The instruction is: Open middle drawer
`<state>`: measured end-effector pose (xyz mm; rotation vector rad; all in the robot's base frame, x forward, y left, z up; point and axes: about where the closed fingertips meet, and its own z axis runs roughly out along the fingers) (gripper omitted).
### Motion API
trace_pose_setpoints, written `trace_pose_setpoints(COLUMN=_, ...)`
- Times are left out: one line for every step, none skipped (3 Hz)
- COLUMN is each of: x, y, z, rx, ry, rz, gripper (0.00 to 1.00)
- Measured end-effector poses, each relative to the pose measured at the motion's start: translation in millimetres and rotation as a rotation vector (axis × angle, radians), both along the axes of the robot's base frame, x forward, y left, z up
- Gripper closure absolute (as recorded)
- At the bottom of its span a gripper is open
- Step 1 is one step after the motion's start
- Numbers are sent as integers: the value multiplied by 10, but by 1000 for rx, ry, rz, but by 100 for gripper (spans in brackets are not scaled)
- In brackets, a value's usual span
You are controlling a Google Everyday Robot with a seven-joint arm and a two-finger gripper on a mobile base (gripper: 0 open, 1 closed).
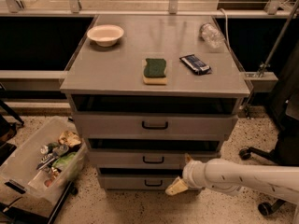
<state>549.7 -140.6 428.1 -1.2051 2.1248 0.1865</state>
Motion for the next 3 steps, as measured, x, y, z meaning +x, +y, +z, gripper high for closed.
trace_pose_setpoints(x=0, y=0, z=0, rx=0, ry=0, rz=0, gripper=0)
trace_pose_setpoints(x=244, y=42, z=436, rx=12, ry=-106, rz=35, gripper=0)
trace_pose_setpoints(x=409, y=75, z=741, rx=21, ry=-187, rz=62, gripper=0)
